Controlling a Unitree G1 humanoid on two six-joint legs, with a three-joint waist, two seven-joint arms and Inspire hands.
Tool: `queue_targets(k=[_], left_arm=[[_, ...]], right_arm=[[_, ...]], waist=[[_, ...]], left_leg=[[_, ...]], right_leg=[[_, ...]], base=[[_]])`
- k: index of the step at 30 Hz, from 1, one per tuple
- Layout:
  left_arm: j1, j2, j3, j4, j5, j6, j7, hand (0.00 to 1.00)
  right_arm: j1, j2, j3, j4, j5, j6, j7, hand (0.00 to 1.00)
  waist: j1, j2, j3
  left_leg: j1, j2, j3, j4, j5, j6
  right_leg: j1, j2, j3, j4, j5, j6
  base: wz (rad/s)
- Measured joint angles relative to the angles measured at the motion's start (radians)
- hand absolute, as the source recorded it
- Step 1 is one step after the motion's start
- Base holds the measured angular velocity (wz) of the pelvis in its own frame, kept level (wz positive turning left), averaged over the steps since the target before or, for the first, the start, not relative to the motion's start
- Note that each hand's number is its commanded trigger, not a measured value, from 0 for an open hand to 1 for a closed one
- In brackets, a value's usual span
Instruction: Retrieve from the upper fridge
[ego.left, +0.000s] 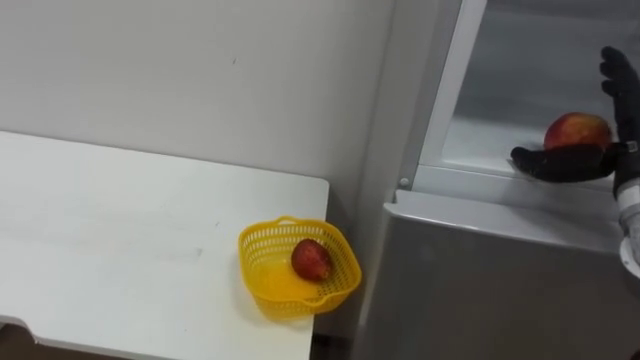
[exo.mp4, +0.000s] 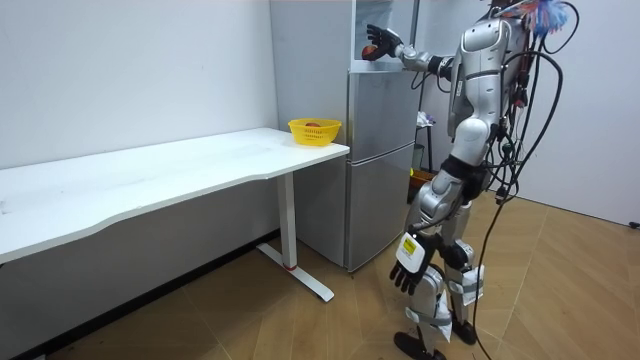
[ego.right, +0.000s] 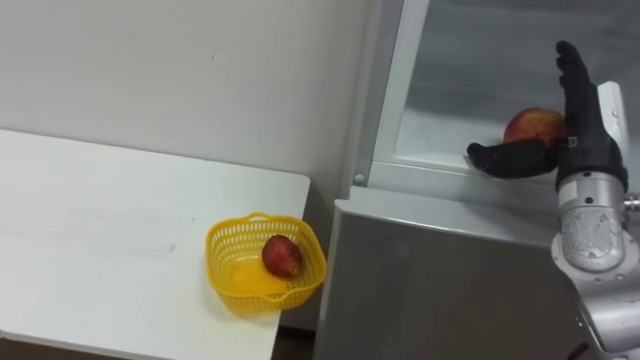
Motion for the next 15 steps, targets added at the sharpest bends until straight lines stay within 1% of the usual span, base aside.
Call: queue_targets(k=[4,7,11,15], left_arm=[[0.010,0.000,0.000,-0.021,0.000,0.014,-0.004,0.00],[0.016,0.001,0.000,-0.033,0.000,0.015,-0.011,0.00],[0.019,0.000,0.001,-0.033,0.001,0.020,-0.017,0.00],[0.017,0.000,0.001,-0.030,0.001,0.035,-0.020,0.00]], right_arm=[[0.000,0.000,0.000,0.007,0.001,0.000,0.015,0.00],[0.000,-0.001,0.000,0.009,0.022,0.002,0.034,0.00],[0.000,-0.002,0.000,0.027,0.034,0.002,0.078,0.00],[0.000,-0.002,0.000,0.039,0.046,0.007,0.112,0.00]], waist=[[0.000,0.001,-0.0004],[0.001,0.002,-0.0009],[-0.004,0.005,-0.0074],[-0.004,0.008,-0.0067]], left_leg=[[0.000,0.000,0.000,0.000,0.000,0.000],[0.001,0.000,0.000,0.001,0.000,0.000],[0.004,0.000,-0.004,0.003,0.000,0.000],[0.011,0.000,-0.005,0.002,0.000,0.000]], right_leg=[[0.000,0.000,0.000,0.000,0.000,0.000],[0.000,0.000,0.001,0.000,0.000,0.000],[0.002,0.000,-0.002,0.000,0.000,0.000],[0.010,0.000,-0.002,0.000,0.000,0.000]], base=[[0.00],[0.00],[0.00],[0.00]])
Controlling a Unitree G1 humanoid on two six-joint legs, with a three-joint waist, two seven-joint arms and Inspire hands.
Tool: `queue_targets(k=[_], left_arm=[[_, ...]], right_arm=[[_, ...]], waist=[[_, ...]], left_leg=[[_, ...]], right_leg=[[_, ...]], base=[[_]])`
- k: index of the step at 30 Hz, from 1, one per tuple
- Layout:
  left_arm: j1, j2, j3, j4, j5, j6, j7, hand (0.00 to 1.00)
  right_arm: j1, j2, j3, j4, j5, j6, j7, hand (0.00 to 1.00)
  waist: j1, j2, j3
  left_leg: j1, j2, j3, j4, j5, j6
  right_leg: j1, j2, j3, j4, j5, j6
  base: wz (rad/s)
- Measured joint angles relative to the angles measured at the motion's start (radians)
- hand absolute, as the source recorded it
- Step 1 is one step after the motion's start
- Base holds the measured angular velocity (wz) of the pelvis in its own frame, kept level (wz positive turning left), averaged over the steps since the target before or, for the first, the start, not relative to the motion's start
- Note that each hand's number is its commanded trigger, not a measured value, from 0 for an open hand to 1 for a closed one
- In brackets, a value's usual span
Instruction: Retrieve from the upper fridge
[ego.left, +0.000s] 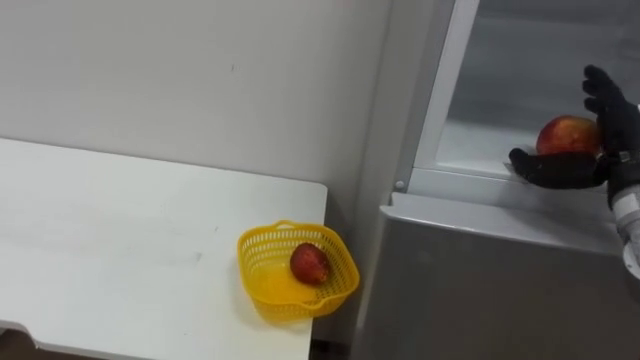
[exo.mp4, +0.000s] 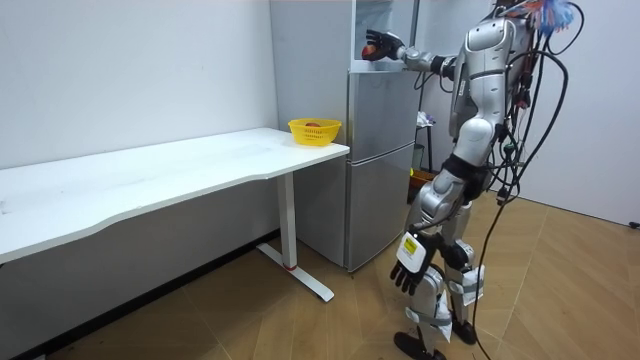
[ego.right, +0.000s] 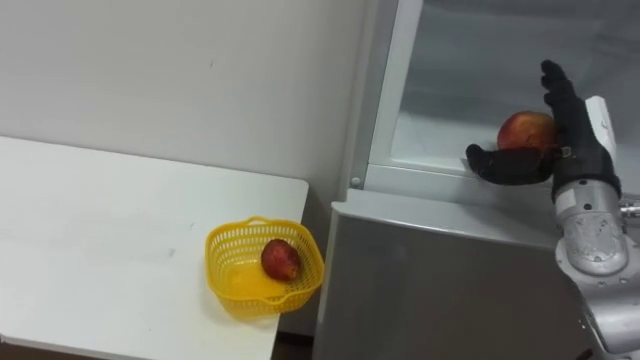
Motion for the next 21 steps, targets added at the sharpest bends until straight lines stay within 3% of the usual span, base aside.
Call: queue_targets(k=[8,21], left_arm=[[0.010,0.000,0.016,-0.012,0.001,0.041,0.000,0.00],[0.018,0.000,0.019,-0.047,0.001,0.069,0.001,0.00]], right_arm=[[-0.005,-0.002,-0.003,0.059,0.155,0.027,0.054,0.00],[-0.037,-0.002,-0.003,0.123,0.210,0.048,0.112,0.00]], waist=[[0.000,0.000,-0.0002],[0.000,0.002,-0.0008]], left_leg=[[-0.002,-0.001,-0.002,-0.003,0.000,0.000],[-0.003,-0.001,-0.001,0.001,0.000,0.000]], right_leg=[[0.008,0.001,-0.001,0.001,0.000,0.000],[0.009,0.001,-0.001,0.001,0.000,0.000]], base=[[0.02],[0.00]])
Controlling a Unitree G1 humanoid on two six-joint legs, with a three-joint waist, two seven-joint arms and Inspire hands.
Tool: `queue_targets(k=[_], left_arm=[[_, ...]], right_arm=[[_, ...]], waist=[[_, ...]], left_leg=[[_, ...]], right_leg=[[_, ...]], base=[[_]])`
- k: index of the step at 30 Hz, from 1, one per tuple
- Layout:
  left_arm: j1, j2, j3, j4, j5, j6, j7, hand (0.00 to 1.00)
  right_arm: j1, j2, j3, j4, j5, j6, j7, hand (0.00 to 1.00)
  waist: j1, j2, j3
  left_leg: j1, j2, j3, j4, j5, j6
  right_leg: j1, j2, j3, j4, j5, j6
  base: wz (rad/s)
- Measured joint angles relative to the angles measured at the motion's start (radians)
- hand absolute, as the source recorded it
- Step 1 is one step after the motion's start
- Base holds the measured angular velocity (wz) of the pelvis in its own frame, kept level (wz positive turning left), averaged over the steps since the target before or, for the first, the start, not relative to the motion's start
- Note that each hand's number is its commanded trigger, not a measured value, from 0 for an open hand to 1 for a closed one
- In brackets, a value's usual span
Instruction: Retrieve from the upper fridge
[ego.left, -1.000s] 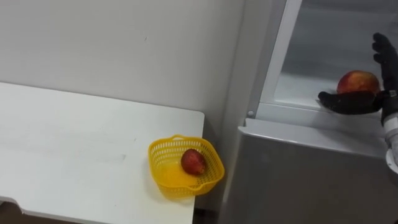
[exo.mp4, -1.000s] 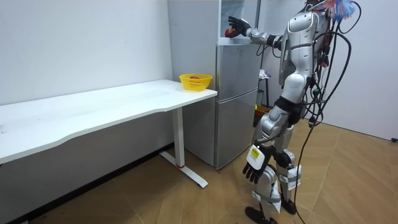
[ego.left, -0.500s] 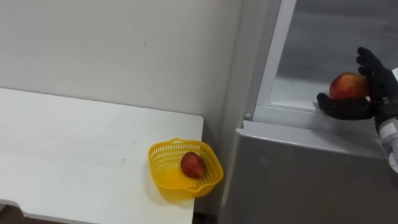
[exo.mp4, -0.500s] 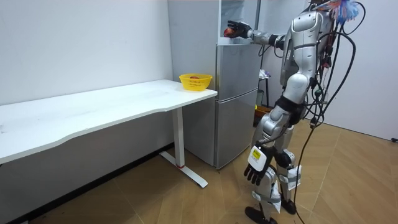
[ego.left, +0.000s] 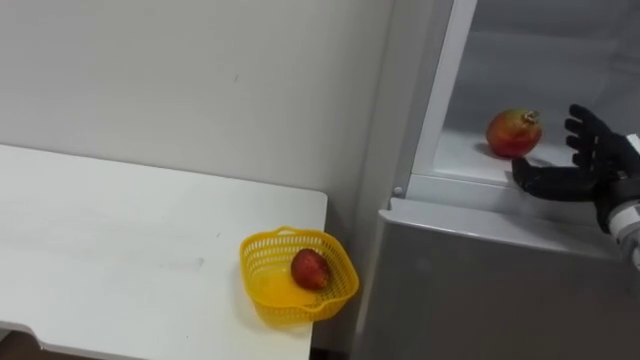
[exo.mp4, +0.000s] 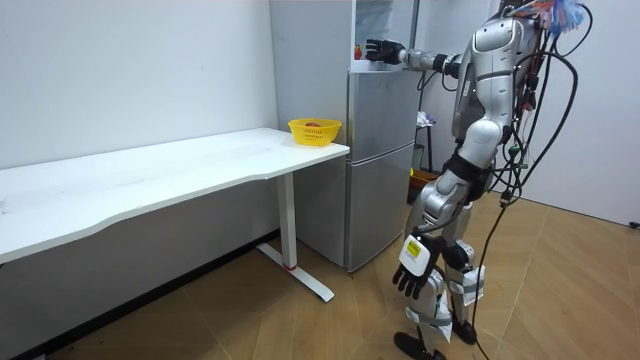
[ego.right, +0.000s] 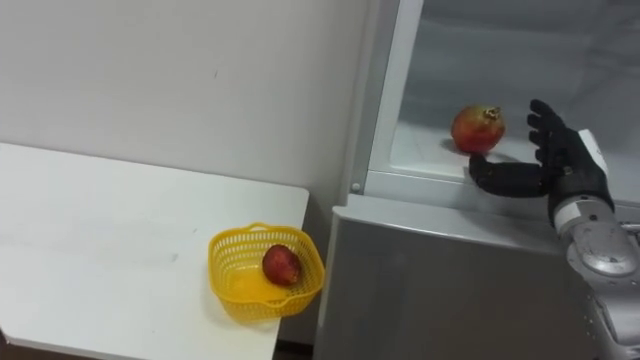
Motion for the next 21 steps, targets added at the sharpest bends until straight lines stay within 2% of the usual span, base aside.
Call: queue_targets(k=[5,21], left_arm=[[0.000,0.000,0.000,0.000,0.000,0.003,0.000,0.00],[-0.007,0.000,0.000,0.000,0.000,0.004,0.007,0.00]], right_arm=[[-0.016,0.000,0.000,0.004,0.002,0.021,0.015,0.00],[-0.037,0.000,0.000,0.033,0.033,0.021,0.042,0.00]], waist=[[-0.006,0.000,0.0000],[-0.015,-0.001,-0.0008]], left_leg=[[-0.001,0.000,0.000,0.000,0.000,0.000],[-0.001,0.000,0.000,0.000,0.000,0.000]], right_leg=[[0.000,0.000,-0.001,0.000,0.000,0.000],[-0.001,0.000,-0.002,0.000,0.000,0.000]], base=[[0.00],[0.00]])
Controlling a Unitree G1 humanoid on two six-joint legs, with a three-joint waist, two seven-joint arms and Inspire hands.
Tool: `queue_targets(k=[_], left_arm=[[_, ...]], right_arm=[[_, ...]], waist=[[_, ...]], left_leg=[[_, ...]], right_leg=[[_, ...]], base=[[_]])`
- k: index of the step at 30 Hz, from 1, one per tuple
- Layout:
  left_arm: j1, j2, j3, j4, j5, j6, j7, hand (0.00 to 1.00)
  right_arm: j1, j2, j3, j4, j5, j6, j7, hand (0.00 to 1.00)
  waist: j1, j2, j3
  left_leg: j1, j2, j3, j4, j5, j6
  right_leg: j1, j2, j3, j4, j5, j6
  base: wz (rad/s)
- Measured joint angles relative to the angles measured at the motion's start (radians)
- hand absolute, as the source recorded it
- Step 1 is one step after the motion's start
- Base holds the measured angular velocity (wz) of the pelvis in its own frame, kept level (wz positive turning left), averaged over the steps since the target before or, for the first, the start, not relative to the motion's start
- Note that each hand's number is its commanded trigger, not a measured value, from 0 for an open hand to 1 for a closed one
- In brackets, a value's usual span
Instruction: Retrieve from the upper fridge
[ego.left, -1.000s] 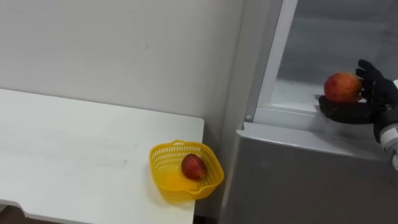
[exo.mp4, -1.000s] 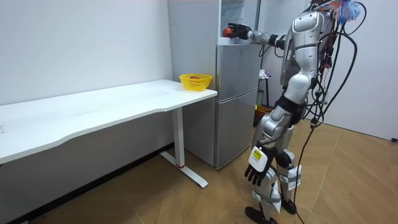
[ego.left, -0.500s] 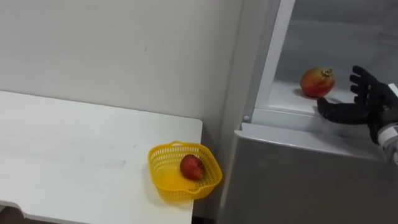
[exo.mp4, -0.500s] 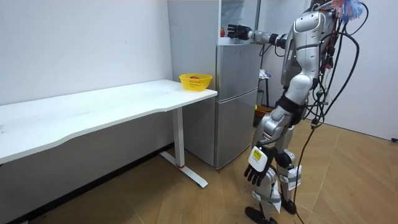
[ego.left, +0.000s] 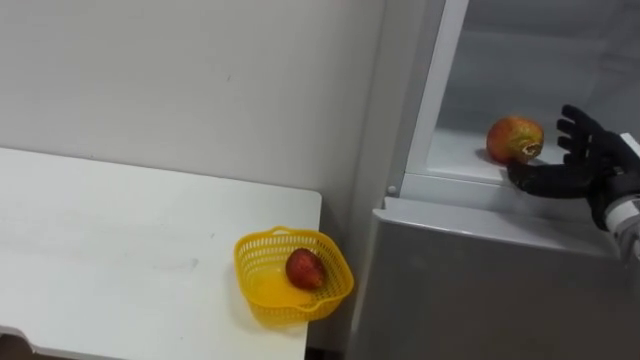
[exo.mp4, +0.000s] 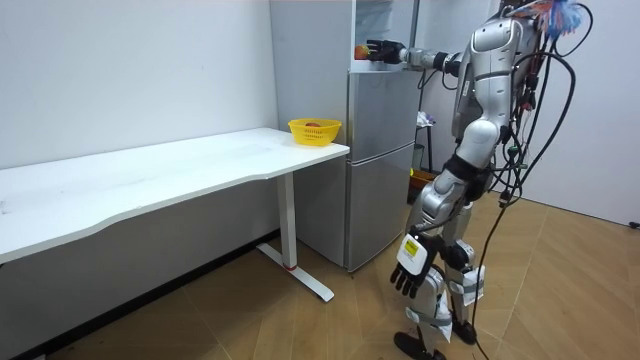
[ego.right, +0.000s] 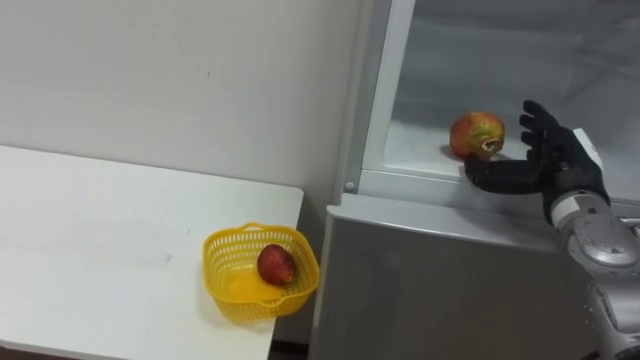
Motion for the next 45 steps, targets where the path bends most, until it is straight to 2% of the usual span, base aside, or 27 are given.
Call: queue_targets(k=[10,15,20,29,31,36,38,45], left_arm=[[-0.002,0.000,0.000,0.001,0.000,0.000,0.007,0.00],[0.000,0.000,0.002,0.006,0.000,-0.001,0.012,0.00],[0.009,0.000,0.009,0.011,-0.001,-0.006,0.010,0.00],[0.025,0.000,0.021,0.012,-0.001,-0.017,-0.003,0.00],[0.028,0.000,0.026,0.012,-0.001,-0.018,-0.004,0.00],[0.032,0.001,0.028,0.014,-0.001,-0.038,-0.004,0.00],[0.035,0.000,0.027,0.014,-0.001,-0.038,-0.004,0.00],[0.039,-0.006,0.028,0.012,-0.001,-0.026,-0.013,0.00]], right_arm=[[-0.001,0.000,0.000,0.001,0.008,0.000,0.001,0.00],[-0.001,0.000,0.000,0.003,0.023,0.000,0.001,0.00],[-0.001,-0.004,0.000,0.004,0.063,-0.001,-0.007,0.00],[-0.001,-0.019,0.002,0.005,0.068,0.000,-0.006,0.00],[-0.001,-0.038,0.012,0.008,0.068,-0.001,-0.007,0.00],[-0.001,-0.077,0.012,0.010,0.070,-0.002,-0.019,0.00],[-0.002,-0.087,0.013,0.022,0.092,-0.005,-0.021,0.00],[-0.034,-0.087,0.010,0.102,0.193,-0.010,-0.034,0.00]], waist=[[0.000,-0.001,0.0010],[0.000,-0.010,0.0039],[0.000,-0.023,-0.0016],[0.007,-0.026,-0.0006],[0.013,-0.030,-0.0014],[0.030,-0.035,0.0036],[0.034,-0.041,0.0081],[0.046,-0.047,0.0122]], left_leg=[[0.000,0.000,0.000,0.000,0.000,0.000],[-0.002,0.001,0.000,0.000,0.000,0.000],[-0.026,0.001,0.000,0.011,0.000,0.000],[-0.035,0.001,-0.006,0.017,0.000,0.000],[-0.046,0.001,-0.006,0.020,0.001,-0.001],[-0.055,0.001,-0.014,0.024,0.001,-0.001],[-0.057,0.001,-0.017,0.025,0.002,-0.002],[-0.062,0.000,-0.024,0.025,0.003,-0.003]], right_leg=[[0.000,0.000,0.000,0.000,0.000,0.000],[-0.001,0.000,-0.008,0.000,0.000,0.000],[-0.018,-0.002,-0.038,0.000,0.000,0.000],[-0.024,-0.001,-0.041,0.001,0.000,0.000],[-0.034,-0.001,-0.041,0.003,0.000,0.000],[-0.039,-0.002,-0.050,0.005,0.001,-0.001],[-0.039,-0.001,-0.054,0.005,0.000,-0.001],[-0.039,0.001,-0.059,0.002,0.000,-0.001]], base=[[0.00],[0.00],[0.00],[0.01],[0.00],[0.05],[0.06],[0.02]])
